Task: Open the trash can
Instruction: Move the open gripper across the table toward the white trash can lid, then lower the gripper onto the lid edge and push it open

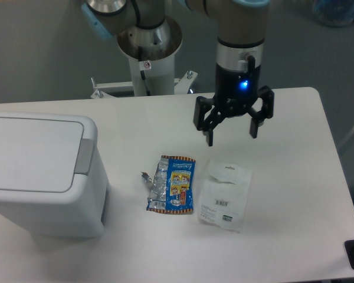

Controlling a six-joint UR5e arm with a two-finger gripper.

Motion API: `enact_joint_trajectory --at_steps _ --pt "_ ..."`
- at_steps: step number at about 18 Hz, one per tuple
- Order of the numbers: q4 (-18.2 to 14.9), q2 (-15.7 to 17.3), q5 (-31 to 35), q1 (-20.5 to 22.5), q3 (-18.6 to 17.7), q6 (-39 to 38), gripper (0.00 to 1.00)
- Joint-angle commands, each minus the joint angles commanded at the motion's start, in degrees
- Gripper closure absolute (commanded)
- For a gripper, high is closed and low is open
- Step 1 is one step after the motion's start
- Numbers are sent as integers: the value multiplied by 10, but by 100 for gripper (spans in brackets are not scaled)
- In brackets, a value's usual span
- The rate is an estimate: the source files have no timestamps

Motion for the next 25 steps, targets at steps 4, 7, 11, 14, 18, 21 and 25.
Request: enact_joint_trajectory --at_steps 4,7,11,14,18,21,25 --pt "0 11 -1 -38 -10 -15 0" --pt "0 11 -2 -75 -13 -19 0" --pt "0 11 -1 -119 -14 -34 0" --pt "0 11 -2 -132 -16 -34 0" --pt "1 -1 -3 -154 -13 -32 0" --pt "7 -5 -3 -165 -7 -28 0" --pt "23 -13 -2 -179 -9 -27 0"
